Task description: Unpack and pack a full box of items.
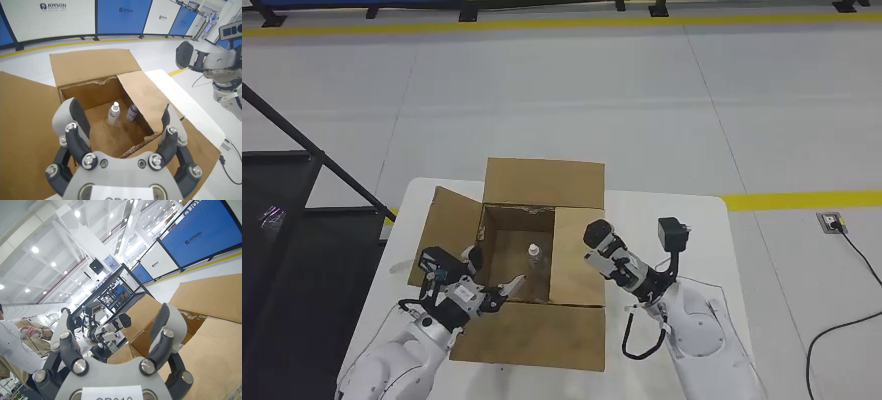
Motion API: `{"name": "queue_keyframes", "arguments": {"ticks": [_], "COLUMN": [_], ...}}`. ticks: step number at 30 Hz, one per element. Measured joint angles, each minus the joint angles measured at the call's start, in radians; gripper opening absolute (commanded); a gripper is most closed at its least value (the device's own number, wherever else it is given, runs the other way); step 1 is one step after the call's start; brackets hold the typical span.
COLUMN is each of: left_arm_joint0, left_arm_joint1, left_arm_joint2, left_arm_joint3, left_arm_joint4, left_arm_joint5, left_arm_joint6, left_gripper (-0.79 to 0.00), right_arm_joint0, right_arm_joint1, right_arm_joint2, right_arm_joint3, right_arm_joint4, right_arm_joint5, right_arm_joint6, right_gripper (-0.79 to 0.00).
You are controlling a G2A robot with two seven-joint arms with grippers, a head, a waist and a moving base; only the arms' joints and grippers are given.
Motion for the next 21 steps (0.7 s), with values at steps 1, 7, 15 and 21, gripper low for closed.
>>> {"name": "queue_keyframes", "arguments": {"ticks": [1,7,15,21], "left_arm_joint0": [-0.011,-0.157,-0.357,-0.438], "left_arm_joint1": [-0.002,-0.012,-0.025,-0.031], "left_arm_joint2": [0.011,0.084,0.171,0.230], "left_arm_joint3": [0.013,0.158,0.393,0.502], "left_arm_joint4": [-0.044,-0.428,-0.816,-0.869], "left_arm_joint5": [0.008,0.046,0.103,0.110], "left_arm_joint6": [-0.023,-0.283,-0.560,-0.631], "left_gripper": [0.000,0.000,0.000,0.000], "right_arm_joint0": [0.002,-0.028,-0.149,-0.194], "right_arm_joint1": [0.001,0.016,0.043,0.056], "right_arm_joint2": [-0.001,0.035,0.131,0.155], "right_arm_joint3": [-0.004,-0.053,-0.143,-0.175], "right_arm_joint4": [0.001,-0.003,0.010,0.022], "right_arm_joint5": [0.004,-0.008,-0.025,-0.027], "right_arm_joint6": [-0.004,-0.027,-0.064,-0.075], "right_gripper": [0.000,0.000,0.000,0.000]}}
